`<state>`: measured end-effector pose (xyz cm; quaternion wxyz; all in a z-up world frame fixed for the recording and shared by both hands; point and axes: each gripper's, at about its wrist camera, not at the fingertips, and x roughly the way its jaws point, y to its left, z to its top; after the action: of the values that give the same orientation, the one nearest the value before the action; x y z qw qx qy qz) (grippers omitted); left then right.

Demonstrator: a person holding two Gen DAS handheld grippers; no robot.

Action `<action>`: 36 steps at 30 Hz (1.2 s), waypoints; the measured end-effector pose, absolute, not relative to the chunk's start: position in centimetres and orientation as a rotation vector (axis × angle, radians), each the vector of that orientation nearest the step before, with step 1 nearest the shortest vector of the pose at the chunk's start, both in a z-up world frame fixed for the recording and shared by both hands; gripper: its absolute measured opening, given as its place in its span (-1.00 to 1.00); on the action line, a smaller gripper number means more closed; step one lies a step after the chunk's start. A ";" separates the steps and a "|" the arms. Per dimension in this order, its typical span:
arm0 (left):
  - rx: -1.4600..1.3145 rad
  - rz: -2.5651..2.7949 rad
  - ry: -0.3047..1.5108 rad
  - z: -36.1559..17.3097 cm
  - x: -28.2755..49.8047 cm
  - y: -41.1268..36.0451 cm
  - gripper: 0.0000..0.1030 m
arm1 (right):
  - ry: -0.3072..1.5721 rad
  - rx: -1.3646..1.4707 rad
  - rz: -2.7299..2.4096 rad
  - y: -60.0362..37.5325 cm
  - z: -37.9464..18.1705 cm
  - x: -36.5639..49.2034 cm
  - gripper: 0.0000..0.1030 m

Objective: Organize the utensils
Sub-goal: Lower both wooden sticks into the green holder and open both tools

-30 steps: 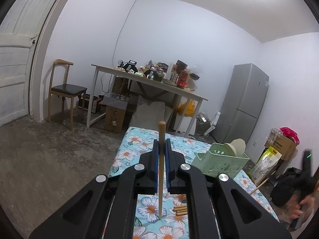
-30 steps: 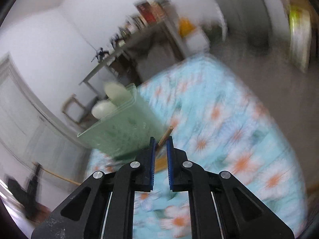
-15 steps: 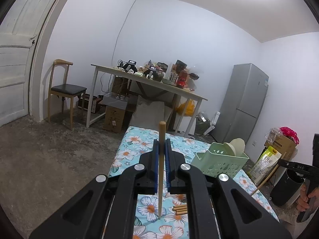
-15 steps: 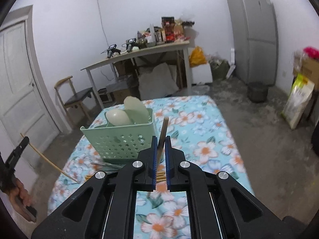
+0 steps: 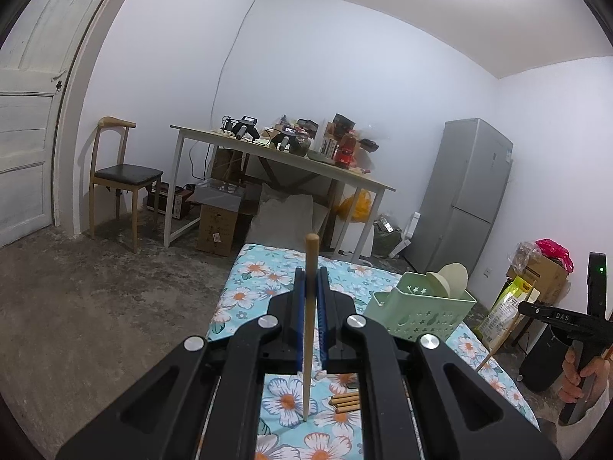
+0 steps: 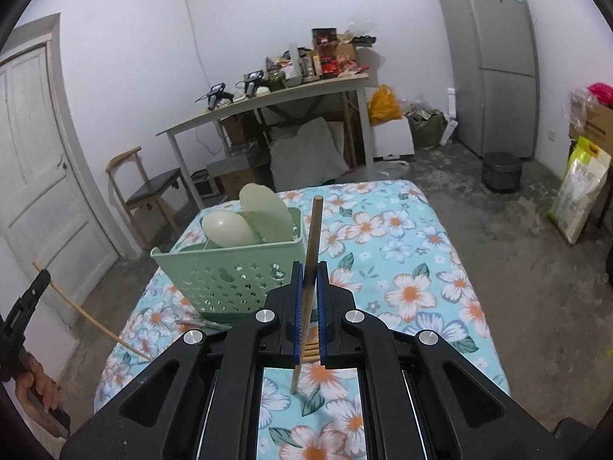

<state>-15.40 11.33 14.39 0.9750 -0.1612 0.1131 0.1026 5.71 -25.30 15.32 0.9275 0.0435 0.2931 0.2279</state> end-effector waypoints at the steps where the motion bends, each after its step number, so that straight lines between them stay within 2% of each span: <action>1: -0.324 0.206 0.227 14.4 -15.4 11.3 -0.90 | 0.603 0.100 0.461 -25.5 15.4 5.7 -0.92; 8: -0.339 0.140 0.195 16.5 -14.8 11.4 -0.90 | 0.523 0.125 0.419 -27.2 18.3 4.2 -0.92; 17: -0.374 -0.035 -0.011 24.9 -11.9 11.2 -0.90 | 0.406 0.211 0.484 -29.9 23.4 1.7 -0.92; 21: -0.317 -0.045 -0.067 26.9 -9.1 10.0 -0.90 | 0.352 0.249 0.526 -29.8 25.4 1.8 -0.92; 26: -0.240 -0.024 -0.024 25.2 -3.7 7.5 -0.90 | 0.326 0.258 0.570 -28.6 26.5 2.7 -0.92; 34: -0.148 -0.033 0.252 18.3 2.8 4.2 -0.88 | 0.350 0.251 0.624 -25.1 26.8 5.2 -0.92; 35: -0.136 -0.014 0.259 17.7 3.0 4.1 -0.87 | 0.355 0.248 0.637 -24.4 26.8 5.7 -0.92; 36: -0.129 -0.016 0.266 17.3 3.0 4.4 -0.71 | 0.360 0.249 0.646 -23.7 26.8 6.2 -0.92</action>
<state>2.97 4.36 17.31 0.9891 -0.0643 0.1323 -0.0080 6.17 -23.75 26.79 0.9249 0.1216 0.1754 0.3148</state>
